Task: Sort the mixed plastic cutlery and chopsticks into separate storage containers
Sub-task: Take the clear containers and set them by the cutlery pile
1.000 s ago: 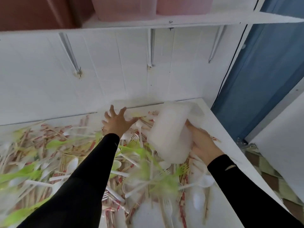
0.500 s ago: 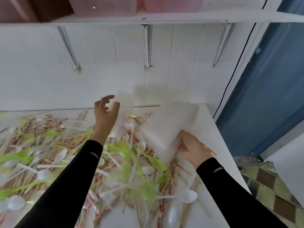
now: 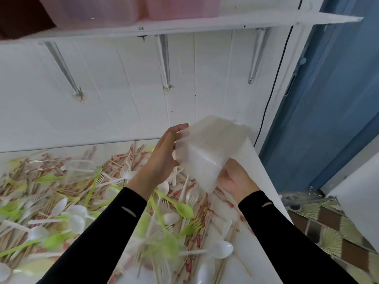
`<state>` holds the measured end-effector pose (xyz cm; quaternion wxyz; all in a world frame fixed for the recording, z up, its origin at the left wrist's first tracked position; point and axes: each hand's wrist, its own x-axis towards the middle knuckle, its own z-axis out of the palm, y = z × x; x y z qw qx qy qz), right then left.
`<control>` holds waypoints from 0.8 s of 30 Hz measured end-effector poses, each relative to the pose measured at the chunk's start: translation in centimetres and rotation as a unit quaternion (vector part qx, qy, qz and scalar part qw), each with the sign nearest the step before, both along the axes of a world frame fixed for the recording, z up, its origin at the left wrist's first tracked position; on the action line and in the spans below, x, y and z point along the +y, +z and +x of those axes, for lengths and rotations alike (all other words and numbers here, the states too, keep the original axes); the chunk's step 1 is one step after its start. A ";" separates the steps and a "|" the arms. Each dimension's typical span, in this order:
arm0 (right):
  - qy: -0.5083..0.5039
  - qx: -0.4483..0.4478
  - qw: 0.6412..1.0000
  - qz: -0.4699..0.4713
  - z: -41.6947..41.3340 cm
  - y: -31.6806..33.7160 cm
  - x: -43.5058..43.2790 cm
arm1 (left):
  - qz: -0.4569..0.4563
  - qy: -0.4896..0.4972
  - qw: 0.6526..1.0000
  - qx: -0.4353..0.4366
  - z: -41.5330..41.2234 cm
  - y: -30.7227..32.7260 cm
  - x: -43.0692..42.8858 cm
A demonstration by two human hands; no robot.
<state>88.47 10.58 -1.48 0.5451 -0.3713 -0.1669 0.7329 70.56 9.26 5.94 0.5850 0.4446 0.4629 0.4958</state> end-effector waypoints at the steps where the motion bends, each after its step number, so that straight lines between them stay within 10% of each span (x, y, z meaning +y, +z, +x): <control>1: -0.014 0.019 0.999 -0.022 0.5 0.2 0.2 | 0.009 -0.018 1.000 0.019 1.0 0.0 0.0; 9: -0.129 0.040 0.988 -0.071 4.8 4.1 3.6 | 0.046 -0.050 0.979 0.190 3.5 -4.0 3.6; 13: -0.155 0.113 0.980 -0.047 6.1 5.4 5.6 | 0.077 -0.142 0.853 0.496 4.9 -9.4 5.0; 18: -0.162 0.104 0.977 -0.090 6.2 4.3 7.9 | 0.094 -0.191 0.701 0.680 6.4 -12.8 5.7; 24: -0.167 0.090 0.976 -0.110 6.4 2.5 9.9 | 0.070 -0.159 0.700 0.693 5.6 -13.6 5.0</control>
